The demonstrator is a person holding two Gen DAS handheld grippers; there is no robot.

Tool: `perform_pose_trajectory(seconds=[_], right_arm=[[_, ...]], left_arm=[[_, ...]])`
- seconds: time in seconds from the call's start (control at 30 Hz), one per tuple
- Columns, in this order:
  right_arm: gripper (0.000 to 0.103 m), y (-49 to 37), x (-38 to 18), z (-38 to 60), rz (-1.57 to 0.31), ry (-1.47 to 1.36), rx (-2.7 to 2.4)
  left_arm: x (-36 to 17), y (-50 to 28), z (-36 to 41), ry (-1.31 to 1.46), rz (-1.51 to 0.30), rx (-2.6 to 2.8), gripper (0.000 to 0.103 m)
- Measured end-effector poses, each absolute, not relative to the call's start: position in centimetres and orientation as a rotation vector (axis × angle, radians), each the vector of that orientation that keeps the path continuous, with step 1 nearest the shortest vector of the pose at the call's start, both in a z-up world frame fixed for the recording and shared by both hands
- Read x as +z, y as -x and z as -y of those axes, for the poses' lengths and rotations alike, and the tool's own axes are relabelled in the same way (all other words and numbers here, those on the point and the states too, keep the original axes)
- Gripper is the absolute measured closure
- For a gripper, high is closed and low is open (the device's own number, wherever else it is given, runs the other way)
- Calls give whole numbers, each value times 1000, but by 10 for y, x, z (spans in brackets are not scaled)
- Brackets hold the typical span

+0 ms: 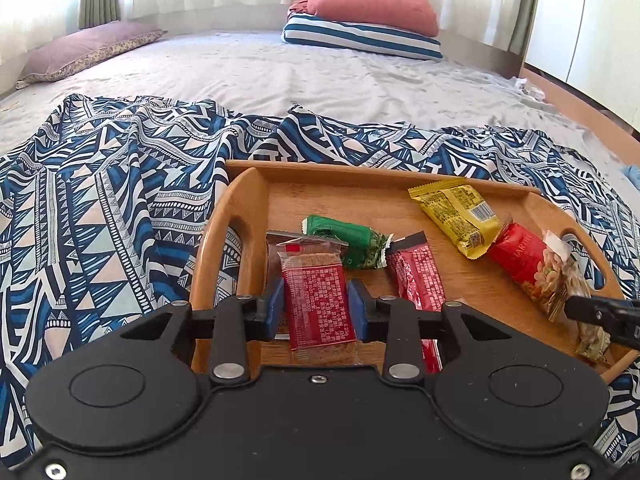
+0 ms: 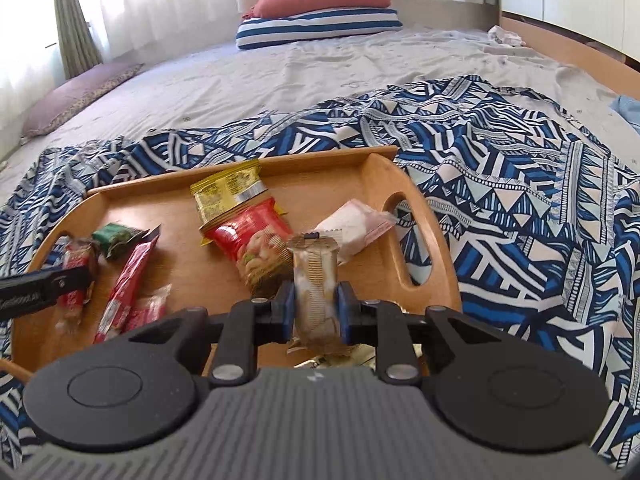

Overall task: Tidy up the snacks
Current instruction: 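Carry the red bar and clear snack over the wooden tray with both tools, then open both tools to release the snacks onto the tray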

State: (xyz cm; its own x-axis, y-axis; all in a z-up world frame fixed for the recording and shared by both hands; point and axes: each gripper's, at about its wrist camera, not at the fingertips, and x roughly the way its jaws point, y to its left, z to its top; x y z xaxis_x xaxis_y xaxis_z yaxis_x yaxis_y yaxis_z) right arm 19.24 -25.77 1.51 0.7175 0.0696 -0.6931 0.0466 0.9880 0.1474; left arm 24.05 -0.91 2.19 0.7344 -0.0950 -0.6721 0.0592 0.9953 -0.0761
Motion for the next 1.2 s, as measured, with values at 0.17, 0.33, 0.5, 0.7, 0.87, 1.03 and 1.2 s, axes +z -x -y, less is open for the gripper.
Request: perform_pose_trajectory(seconds=[0.17, 0.33, 0.5, 0.7, 0.87, 1.03, 1.2], right_arm=[[77, -188, 15, 253, -795, -166, 94], [77, -185, 13, 241, -802, -141, 163], [76, -180, 10, 220, -802, -34, 197], [63, -187, 9, 214, -797, 1, 155], [58, -200, 7, 230, -790, -27, 45], [51, -190, 14, 231, -763, 10, 42], [40, -178, 26, 228, -728, 28, 54]], left_arm=[[22, -241, 8, 55, -741, -80, 70], [21, -241, 10, 40, -739, -74, 70], [21, -240, 12, 31, -737, -71, 69], [23, -233, 13, 13, -740, -76, 63], [32, -220, 17, -16, -711, -93, 48], [45, -207, 21, -37, -676, -118, 28], [54, -193, 24, -58, -649, -139, 13]])
